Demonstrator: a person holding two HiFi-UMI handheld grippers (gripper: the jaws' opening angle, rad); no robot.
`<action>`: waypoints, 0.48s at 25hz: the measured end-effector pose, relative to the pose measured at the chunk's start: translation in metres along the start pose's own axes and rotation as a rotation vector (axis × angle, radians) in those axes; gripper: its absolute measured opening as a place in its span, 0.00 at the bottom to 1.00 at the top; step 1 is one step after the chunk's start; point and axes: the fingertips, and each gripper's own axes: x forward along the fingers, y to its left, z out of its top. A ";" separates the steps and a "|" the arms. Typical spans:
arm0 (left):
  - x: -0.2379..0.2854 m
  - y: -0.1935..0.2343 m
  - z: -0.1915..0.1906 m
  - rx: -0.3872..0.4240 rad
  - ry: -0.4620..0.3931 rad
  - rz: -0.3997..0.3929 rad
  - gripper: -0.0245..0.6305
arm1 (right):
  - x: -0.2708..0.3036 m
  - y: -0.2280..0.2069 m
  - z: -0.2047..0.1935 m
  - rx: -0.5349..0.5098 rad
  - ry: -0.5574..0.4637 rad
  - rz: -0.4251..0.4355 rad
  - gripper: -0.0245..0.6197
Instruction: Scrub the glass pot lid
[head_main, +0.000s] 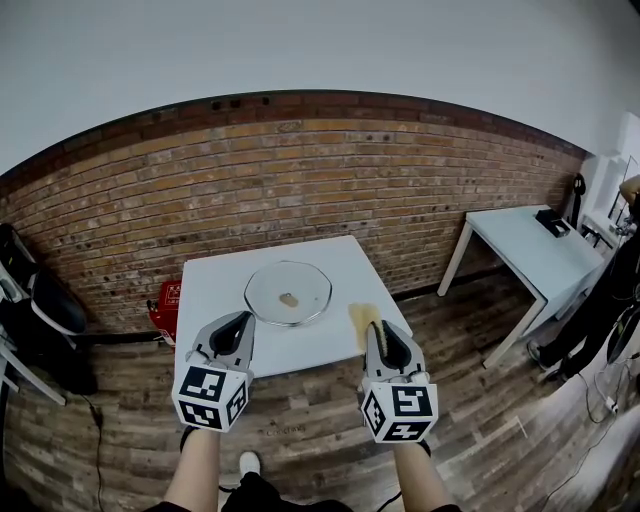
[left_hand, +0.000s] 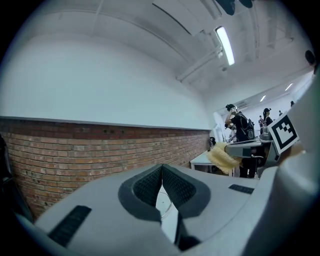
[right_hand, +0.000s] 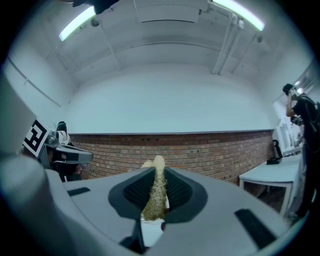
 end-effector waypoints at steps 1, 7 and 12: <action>0.002 0.001 0.000 0.002 -0.001 0.001 0.05 | 0.002 -0.001 0.000 0.004 -0.004 0.000 0.13; 0.023 0.005 -0.007 0.009 -0.003 -0.019 0.05 | 0.019 -0.008 -0.006 -0.005 -0.003 -0.006 0.13; 0.050 0.033 -0.007 -0.007 -0.017 -0.018 0.05 | 0.052 -0.007 -0.006 -0.024 -0.005 -0.016 0.13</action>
